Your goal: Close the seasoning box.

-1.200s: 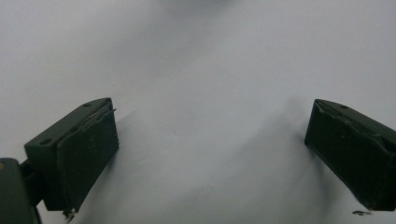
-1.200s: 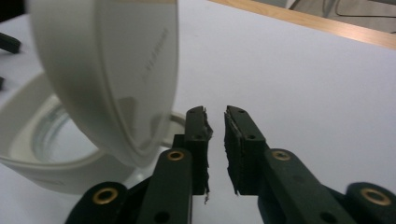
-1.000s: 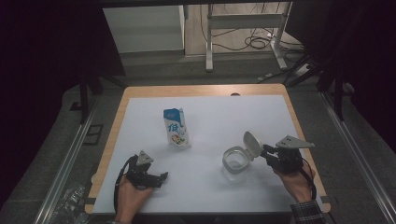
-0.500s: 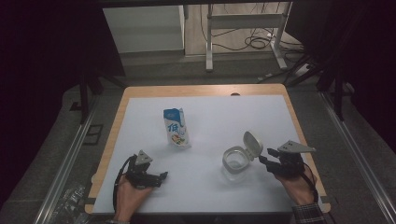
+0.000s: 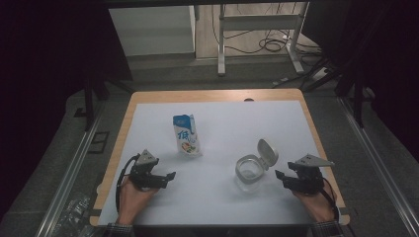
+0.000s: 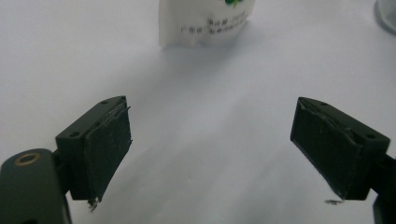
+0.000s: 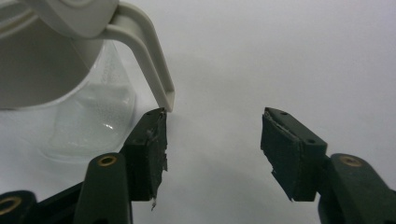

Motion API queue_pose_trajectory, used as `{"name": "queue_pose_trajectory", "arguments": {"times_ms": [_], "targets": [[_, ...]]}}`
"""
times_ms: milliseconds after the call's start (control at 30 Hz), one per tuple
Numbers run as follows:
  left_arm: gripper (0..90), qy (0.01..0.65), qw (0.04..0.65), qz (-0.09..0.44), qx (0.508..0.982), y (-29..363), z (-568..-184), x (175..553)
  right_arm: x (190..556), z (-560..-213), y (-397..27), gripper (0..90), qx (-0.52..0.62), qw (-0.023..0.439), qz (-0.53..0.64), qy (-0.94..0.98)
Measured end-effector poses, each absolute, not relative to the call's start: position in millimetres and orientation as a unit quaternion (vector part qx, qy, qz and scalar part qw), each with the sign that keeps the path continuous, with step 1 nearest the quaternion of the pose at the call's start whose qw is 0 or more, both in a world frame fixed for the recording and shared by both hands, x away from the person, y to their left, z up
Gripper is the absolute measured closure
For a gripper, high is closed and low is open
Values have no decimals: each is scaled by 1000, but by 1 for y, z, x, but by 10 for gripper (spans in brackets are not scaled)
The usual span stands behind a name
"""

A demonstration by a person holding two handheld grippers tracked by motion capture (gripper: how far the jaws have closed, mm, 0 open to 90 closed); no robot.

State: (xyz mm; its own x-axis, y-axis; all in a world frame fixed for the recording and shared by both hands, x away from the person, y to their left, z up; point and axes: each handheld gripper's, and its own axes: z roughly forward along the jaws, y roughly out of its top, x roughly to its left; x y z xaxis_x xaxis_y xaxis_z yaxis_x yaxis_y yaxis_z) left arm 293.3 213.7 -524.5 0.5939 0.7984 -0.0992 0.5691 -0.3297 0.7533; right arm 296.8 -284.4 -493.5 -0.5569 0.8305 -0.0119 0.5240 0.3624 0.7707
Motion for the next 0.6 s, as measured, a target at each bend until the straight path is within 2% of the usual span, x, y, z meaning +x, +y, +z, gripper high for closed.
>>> {"name": "queue_pose_trajectory", "arguments": {"times_ms": [200, 600], "targets": [[167, 422, 400, 152, 799, 215, -511, 307, 296, -498, -282, 351, 416, 211, 360, 808], [186, 401, 426, 148, 798, 214, -484, 336, 297, -508, -276, 337, 400, 219, 335, 825]]}}
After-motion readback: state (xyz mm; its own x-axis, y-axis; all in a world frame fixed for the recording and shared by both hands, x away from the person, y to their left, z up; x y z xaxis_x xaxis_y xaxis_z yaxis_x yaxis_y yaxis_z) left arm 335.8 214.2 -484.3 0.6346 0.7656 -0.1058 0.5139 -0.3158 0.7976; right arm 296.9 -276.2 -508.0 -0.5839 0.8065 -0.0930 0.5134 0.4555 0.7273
